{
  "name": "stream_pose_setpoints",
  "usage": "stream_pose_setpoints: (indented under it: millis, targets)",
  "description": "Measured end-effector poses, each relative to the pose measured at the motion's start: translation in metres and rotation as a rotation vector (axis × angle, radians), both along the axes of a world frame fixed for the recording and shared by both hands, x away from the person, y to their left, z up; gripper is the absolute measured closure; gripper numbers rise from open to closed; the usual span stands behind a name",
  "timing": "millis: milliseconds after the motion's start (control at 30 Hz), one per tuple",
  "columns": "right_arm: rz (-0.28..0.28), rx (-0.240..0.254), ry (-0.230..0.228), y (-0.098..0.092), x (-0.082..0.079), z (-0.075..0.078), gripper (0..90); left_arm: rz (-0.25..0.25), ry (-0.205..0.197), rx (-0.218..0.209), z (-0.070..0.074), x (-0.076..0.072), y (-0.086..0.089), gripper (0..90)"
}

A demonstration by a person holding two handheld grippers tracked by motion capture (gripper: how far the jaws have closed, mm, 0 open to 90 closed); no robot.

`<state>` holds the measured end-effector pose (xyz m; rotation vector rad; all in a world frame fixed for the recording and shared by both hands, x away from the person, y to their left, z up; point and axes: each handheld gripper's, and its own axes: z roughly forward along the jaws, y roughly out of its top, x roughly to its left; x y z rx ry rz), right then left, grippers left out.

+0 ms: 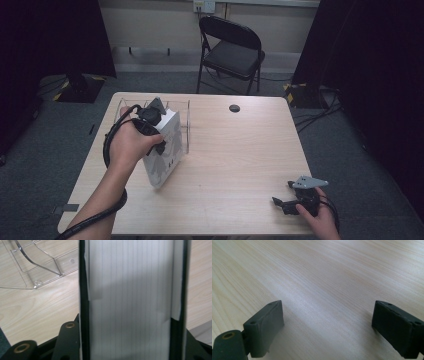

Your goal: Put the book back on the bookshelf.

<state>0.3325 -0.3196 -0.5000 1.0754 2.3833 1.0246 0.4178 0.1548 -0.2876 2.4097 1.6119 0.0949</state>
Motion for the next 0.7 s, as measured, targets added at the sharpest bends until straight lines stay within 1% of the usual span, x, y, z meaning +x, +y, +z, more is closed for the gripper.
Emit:
stream_pose_setpoints:
  millis: [100, 167, 233, 300, 333, 400, 433, 467, 500, 567, 700]
  targets:
    - [0.0, 0.0, 0.0, 0.0, 0.0, 0.0, 9.6, 0.012, 0.003, 0.0, 0.0, 0.003, -0.002, 52.6]
    - [0.0, 0.0, 0.0, 0.0, 0.0, 0.0, 9.6, 0.036, 0.0, 0.009, -0.001, 0.004, -0.004, 52.6]
    - [0.0, 0.0, 0.0, 0.0, 0.0, 0.0, 9.6, 0.041, 0.001, 0.013, -0.001, 0.005, -0.005, 52.6]
    - [0.0, 0.0, 0.0, 0.0, 0.0, 0.0, 9.6, 0.046, 0.001, 0.008, -0.002, 0.006, -0.006, 52.6]
    - [0.0, 0.0, 0.0, 0.0, 0.0, 0.0, 9.6, 0.058, 0.003, 0.01, -0.002, 0.007, -0.005, 52.6]
    - [0.0, 0.0, 0.0, 0.0, 0.0, 0.0, 9.6, 0.062, 0.003, 0.004, -0.003, 0.009, -0.003, 52.6]
    - [0.0, 0.0, 0.0, 0.0, 0.0, 0.0, 9.6, 0.081, 0.003, -0.006, -0.004, 0.009, -0.003, 52.7]
    - [-0.001, -0.001, 0.0, 0.0, 0.0, 0.0, 9.6, 0.076, -0.004, 0.003, -0.004, 0.01, -0.002, 52.6]
    - [-0.001, -0.001, -0.001, 0.0, 0.0, 0.0, 9.6, 0.092, -0.007, 0.003, -0.004, 0.01, -0.003, 52.6]
    - [-0.001, 0.0, 0.001, 0.0, 0.0, 0.0, 9.6, 0.109, -0.002, 0.0, -0.004, 0.012, -0.002, 52.7]
    - [0.001, 0.005, 0.001, 0.0, 0.0, 0.0, 9.7, 0.121, 0.0, 0.005, -0.005, 0.014, -0.001, 52.7]
